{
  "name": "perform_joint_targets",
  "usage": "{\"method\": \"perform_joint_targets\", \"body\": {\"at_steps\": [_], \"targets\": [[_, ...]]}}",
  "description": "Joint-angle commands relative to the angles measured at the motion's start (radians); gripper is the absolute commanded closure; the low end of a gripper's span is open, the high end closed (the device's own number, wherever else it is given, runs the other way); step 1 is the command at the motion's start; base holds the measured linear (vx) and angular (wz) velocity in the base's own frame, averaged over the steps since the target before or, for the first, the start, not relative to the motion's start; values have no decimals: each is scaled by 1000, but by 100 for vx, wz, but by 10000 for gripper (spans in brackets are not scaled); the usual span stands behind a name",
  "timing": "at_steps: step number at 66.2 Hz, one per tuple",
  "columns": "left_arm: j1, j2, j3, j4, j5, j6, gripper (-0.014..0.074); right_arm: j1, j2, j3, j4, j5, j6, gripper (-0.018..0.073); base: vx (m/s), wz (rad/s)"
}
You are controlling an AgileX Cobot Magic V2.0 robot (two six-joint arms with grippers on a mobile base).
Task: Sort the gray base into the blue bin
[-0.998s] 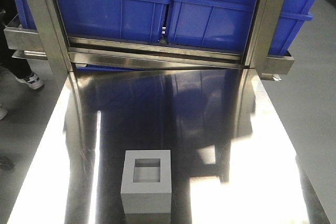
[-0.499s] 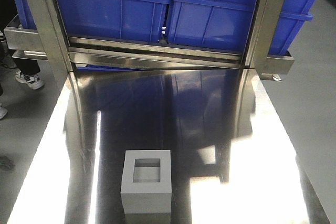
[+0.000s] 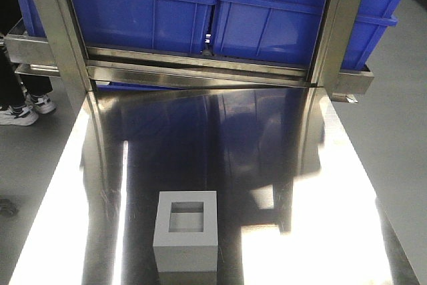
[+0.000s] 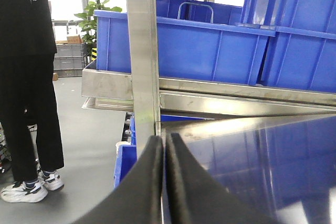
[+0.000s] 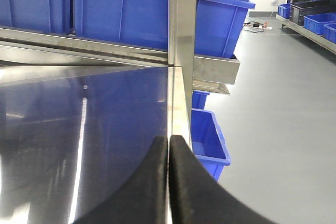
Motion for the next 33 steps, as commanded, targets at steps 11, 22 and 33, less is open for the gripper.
{"method": "perform_joint_targets", "body": {"at_steps": [11, 22, 33], "targets": [[1, 194, -246, -2, 53, -3, 602, -5, -12, 14, -6, -75, -5, 568, 0, 0], [1, 364, -399, -2, 188, 17, 602, -5, -12, 14, -6, -75, -5, 568, 0, 0], [1, 492, -481, -17, 309, 21, 602, -5, -12, 14, -6, -75, -5, 568, 0, 0]]}}
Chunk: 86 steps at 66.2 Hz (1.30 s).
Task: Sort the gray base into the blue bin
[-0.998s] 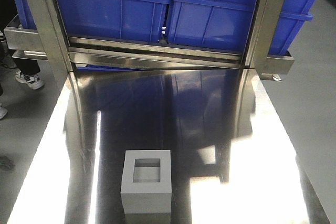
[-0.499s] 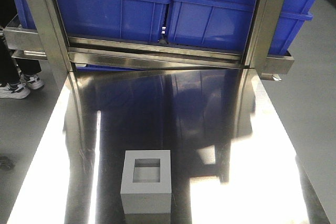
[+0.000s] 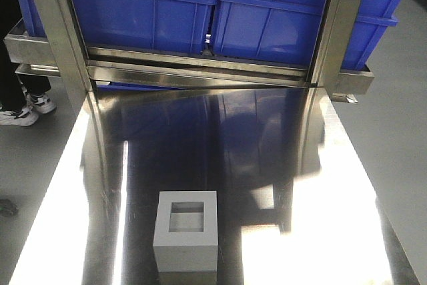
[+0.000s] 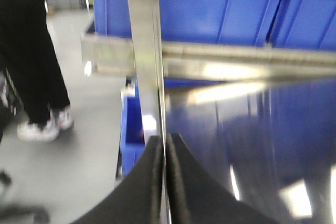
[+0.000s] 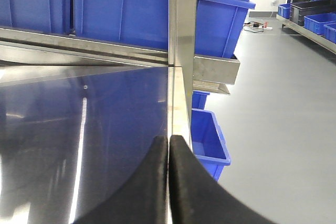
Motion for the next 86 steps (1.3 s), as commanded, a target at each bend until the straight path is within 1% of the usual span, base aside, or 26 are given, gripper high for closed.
{"method": "perform_joint_targets", "body": {"at_steps": [1, 6, 33, 42, 49, 57, 58, 65, 66, 72, 78, 86], "targets": [[1, 72, -68, -16, 14, 1, 602, -5, -12, 14, -6, -74, -5, 568, 0, 0], [1, 96, -69, -29, 30, 1, 602, -5, -12, 14, -6, -74, -5, 568, 0, 0], [1, 104, -68, -29, 29, 1, 597, -5, -12, 14, -6, -74, -5, 568, 0, 0], [1, 104, -68, -29, 28, 1, 566, -5, -12, 14, -6, -74, -5, 568, 0, 0], [1, 104, -68, -29, 29, 1, 514, -5, -12, 14, -6, -74, -5, 568, 0, 0], [1, 104, -68, -29, 36, 1, 413, -5, -12, 14, -6, -74, -5, 568, 0, 0], [1, 104, -68, -29, 37, 1, 385, -5, -12, 14, -6, -74, -5, 568, 0, 0], [1, 104, -68, -29, 39, 1, 281, -5, -12, 14, -6, -74, -5, 568, 0, 0], [1, 104, -68, -29, 39, 1, 253, -5, -12, 14, -6, -74, -5, 568, 0, 0], [1, 104, -68, -29, 39, 1, 181, -5, -12, 14, -6, -74, -5, 568, 0, 0], [1, 104, -68, -29, 24, 1, 143, -5, -12, 14, -6, -74, -5, 568, 0, 0], [1, 104, -68, -29, 16, 1, 142, -5, -12, 14, -6, -74, -5, 568, 0, 0]]}}
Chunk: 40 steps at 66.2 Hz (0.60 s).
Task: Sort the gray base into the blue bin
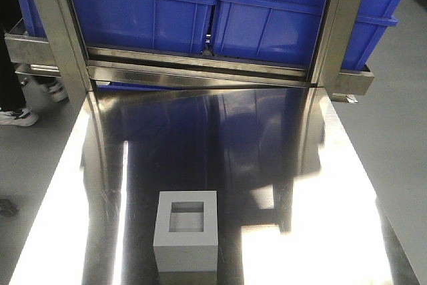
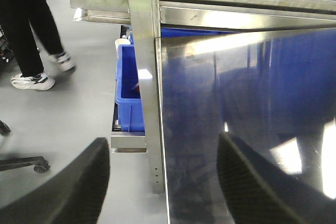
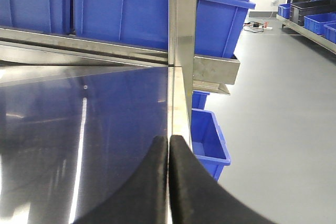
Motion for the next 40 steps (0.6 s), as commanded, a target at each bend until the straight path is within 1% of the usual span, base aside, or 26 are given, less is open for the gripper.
{"method": "perform_joint_targets", "body": {"at_steps": [1, 4, 10, 17, 20, 26, 27, 29, 31, 32, 34, 35, 36, 38, 39, 40], "targets": [[1, 9, -35, -13, -80, -2, 143, -5, -12, 14, -6, -75, -5, 568, 0, 0], [1, 9, -35, -15, -84, -4, 146, -5, -12, 14, -6, -75, -5, 568, 0, 0], [1, 9, -36, -66, -84, -4, 146, -5, -12, 14, -6, -75, -5, 568, 0, 0], [1, 11, -49, -188, -67, 4, 146, -5, -12, 14, -6, -75, -5, 568, 0, 0], [1, 23, -63, -249, -57, 29, 146, -5, -12, 14, -6, -75, -5, 568, 0, 0], [1, 65, -117, -371, -7, 161, 146, -5, -12, 14, -6, -75, -5, 568, 0, 0], [1, 77, -131, -403, 6, 192, 146, -5, -12, 14, -6, -75, -5, 568, 0, 0], [1, 98, -150, -449, 19, 224, 146, -5, -12, 14, -6, -75, -5, 568, 0, 0], [1, 116, -170, -512, 44, 267, 146, -5, -12, 14, -6, -75, -5, 568, 0, 0], [1, 126, -179, -525, 54, 301, 146, -5, -12, 14, -6, -75, -5, 568, 0, 0], [1, 145, -198, -578, 75, 347, 146, -5, -12, 14, -6, -75, -5, 568, 0, 0], [1, 155, -211, -620, 91, 384, 146, -5, -12, 14, -6, -75, -5, 568, 0, 0], [1, 171, -219, -648, 96, 396, 146, -5, -12, 14, -6, -75, -5, 568, 0, 0], [1, 197, -238, -717, 129, 472, 146, -5, -12, 14, -6, -75, -5, 568, 0, 0], [1, 207, -245, -759, 141, 485, 146, -5, -12, 14, -6, -75, -5, 568, 0, 0], [1, 212, -251, -773, 154, 511, 146, -5, -12, 14, -6, -75, -5, 568, 0, 0]]}}
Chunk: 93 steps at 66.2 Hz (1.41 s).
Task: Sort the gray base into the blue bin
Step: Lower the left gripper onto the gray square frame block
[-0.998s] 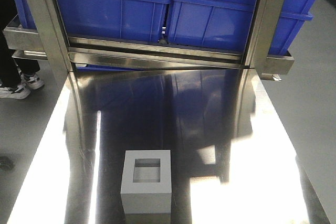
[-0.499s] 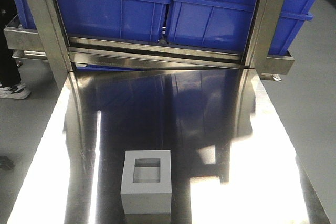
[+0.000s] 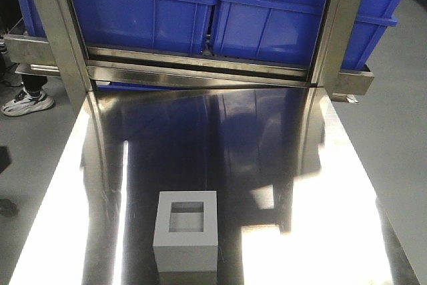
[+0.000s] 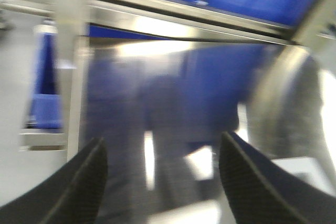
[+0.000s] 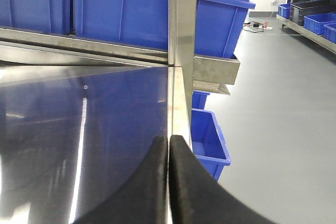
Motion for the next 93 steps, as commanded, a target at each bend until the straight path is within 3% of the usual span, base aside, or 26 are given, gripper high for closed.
{"method": "perform_joint_targets", "body": {"at_steps": [1, 12, 19, 29, 38, 50, 60, 66, 74, 85, 93], "targets": [[1, 72, -82, -241, 31, 187, 146, -5, -12, 14, -6, -74, -5, 568, 0, 0], [1, 210, -118, -536, 155, 473, 146, -5, -12, 14, -6, -74, -5, 568, 0, 0], [0, 276, -118, -633, 184, 555, 146, -5, -12, 14, -6, -74, -5, 568, 0, 0], [-52, 344, -118, -646, 166, 580, 146, -5, -12, 14, -6, -74, -5, 568, 0, 0], [-163, 418, -118, -644, 138, 580, 146, -5, -12, 14, -6, -74, -5, 568, 0, 0], [-290, 502, -118, -621, -5, 535, 146, -5, -12, 14, -6, -74, -5, 568, 0, 0], [-374, 544, -119, -533, -151, 418, 146, -5, -12, 14, -6, -74, -5, 568, 0, 0], [-415, 572, -142, -447, -162, 334, 146, -5, -12, 14, -6, -74, -5, 568, 0, 0], [-461, 613, -188, -270, -161, 156, 146, -5, -12, 14, -6, -74, -5, 568, 0, 0], [-524, 653, -236, 37, -155, -127, 146, -5, -12, 14, -6, -74, -5, 568, 0, 0], [-562, 667, -245, 198, -150, -290, 146, -5, -12, 14, -6, -74, -5, 568, 0, 0]]}}
